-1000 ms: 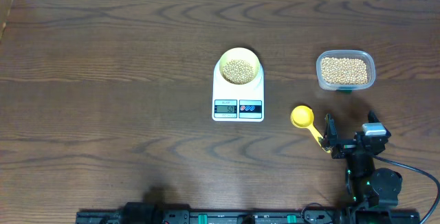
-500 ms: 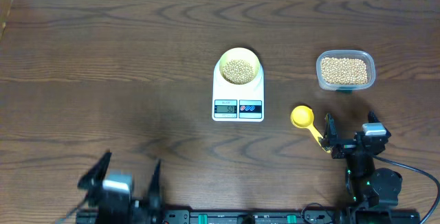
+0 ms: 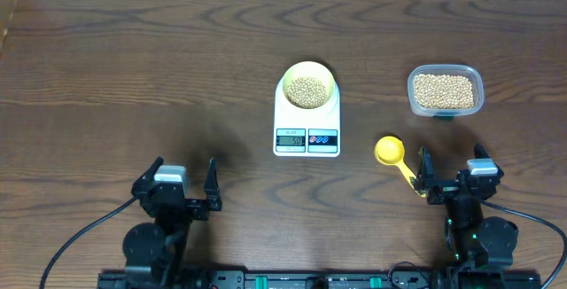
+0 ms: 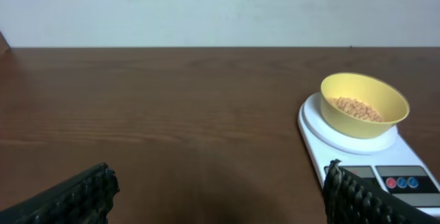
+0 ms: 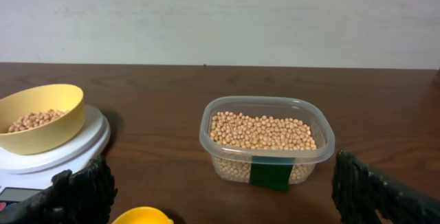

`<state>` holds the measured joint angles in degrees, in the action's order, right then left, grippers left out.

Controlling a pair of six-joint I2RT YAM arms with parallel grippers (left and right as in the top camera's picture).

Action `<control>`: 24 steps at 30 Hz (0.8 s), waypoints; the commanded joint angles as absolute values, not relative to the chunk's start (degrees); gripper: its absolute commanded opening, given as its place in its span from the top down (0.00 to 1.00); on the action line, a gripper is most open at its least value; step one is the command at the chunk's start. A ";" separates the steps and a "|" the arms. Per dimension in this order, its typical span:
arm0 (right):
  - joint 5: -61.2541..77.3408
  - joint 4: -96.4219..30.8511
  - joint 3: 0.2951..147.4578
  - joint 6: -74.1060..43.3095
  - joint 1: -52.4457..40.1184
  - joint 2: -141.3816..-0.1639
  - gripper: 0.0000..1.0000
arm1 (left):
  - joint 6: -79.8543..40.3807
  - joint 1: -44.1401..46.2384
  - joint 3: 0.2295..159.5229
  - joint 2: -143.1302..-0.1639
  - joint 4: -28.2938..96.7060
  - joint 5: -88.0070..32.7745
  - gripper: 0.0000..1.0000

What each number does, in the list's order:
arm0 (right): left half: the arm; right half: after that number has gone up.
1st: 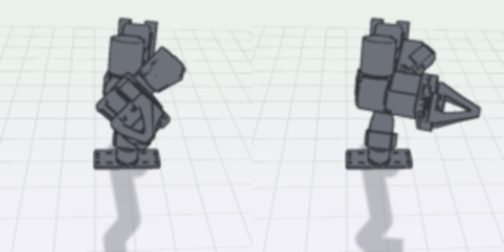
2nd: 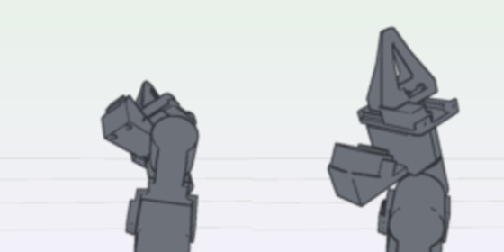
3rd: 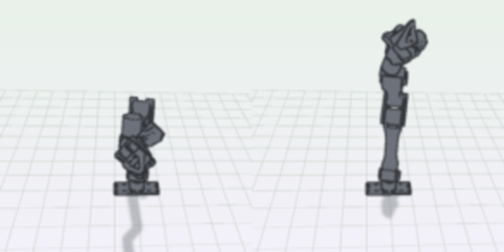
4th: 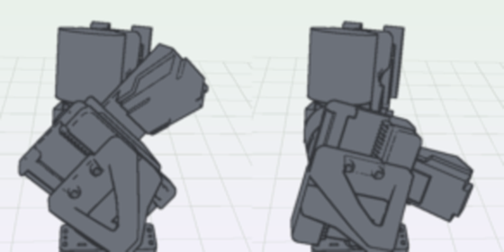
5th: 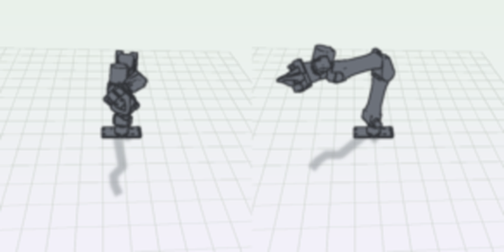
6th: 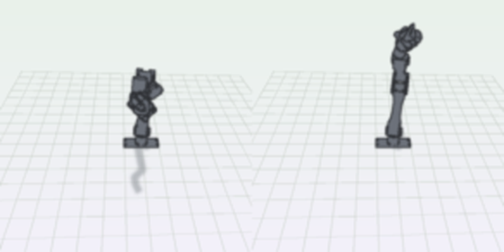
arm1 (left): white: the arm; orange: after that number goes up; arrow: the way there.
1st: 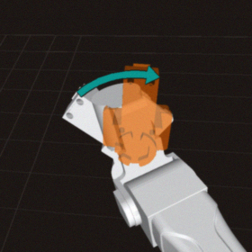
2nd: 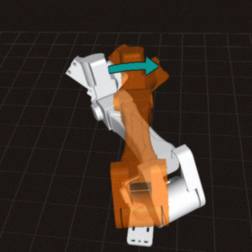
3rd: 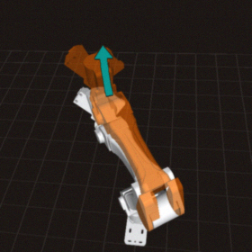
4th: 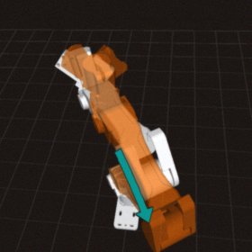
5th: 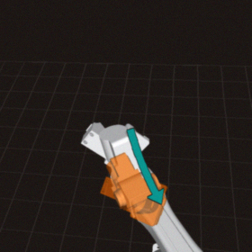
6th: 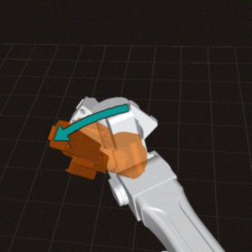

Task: Scoop item into bowl and weigh 50g on scale

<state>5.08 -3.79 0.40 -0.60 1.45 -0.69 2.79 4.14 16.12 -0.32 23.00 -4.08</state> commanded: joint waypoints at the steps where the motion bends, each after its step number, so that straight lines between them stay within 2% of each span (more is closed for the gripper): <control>1: 4.67 -4.08 0.32 0.05 0.97 -0.30 0.01 | 2.24 3.92 13.28 -0.16 20.95 -3.25 0.02; 24: 4.67 -4.08 0.32 0.05 0.97 -0.30 0.01 | -1.61 3.92 5.21 -0.23 16.84 -1.87 0.02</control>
<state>5.10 -3.79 0.40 -0.60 1.45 -0.69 -0.69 4.14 6.76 -0.36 17.32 -2.61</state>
